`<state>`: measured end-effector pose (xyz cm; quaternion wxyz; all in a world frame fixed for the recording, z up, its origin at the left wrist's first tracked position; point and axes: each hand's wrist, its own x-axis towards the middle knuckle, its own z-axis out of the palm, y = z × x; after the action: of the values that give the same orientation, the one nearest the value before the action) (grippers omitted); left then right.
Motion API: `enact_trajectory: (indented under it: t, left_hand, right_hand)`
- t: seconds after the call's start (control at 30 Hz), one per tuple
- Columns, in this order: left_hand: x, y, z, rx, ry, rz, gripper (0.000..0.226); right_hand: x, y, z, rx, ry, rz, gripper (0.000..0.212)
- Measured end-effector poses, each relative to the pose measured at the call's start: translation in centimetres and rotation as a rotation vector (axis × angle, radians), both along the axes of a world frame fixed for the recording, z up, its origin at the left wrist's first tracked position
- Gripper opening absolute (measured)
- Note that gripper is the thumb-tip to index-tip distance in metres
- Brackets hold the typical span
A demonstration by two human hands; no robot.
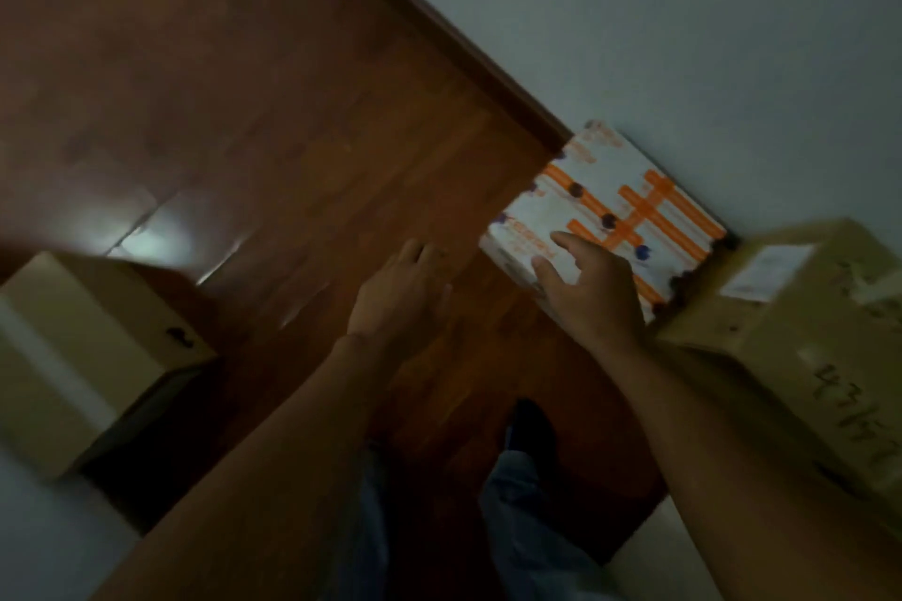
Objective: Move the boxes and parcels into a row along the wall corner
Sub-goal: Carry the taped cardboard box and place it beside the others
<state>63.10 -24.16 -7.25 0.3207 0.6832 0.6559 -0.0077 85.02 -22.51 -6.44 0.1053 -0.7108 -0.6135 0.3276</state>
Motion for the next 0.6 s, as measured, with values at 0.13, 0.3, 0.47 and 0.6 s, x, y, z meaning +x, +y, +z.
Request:
enact_trajectory:
  t: [0.13,0.3,0.47,0.6]
  left_hand:
    - [-9.3,-2.6,-0.7,-0.035,0.028,0.164,0.042]
    - [-21.3,-6.4,-0.9,-0.071,0.065,0.365,0.04]
    - [-32.4,-10.6,-0.7,-0.053,0.086,0.627,0.045]
    - [-39.8,-14.3,-1.6,-0.076,0.141,0.79,0.047]
  right_hand:
    - [-9.8,1.0,-0.1,-0.033,0.001,0.13,0.051]
    - [-22.6,1.3,-0.5,-0.12,0.007,0.313,0.054]
    - [-35.6,1.5,-0.7,-0.14,0.024,0.519,0.052]
    - [-44.8,1.3,-1.8,-0.134,0.042,0.683,0.053]
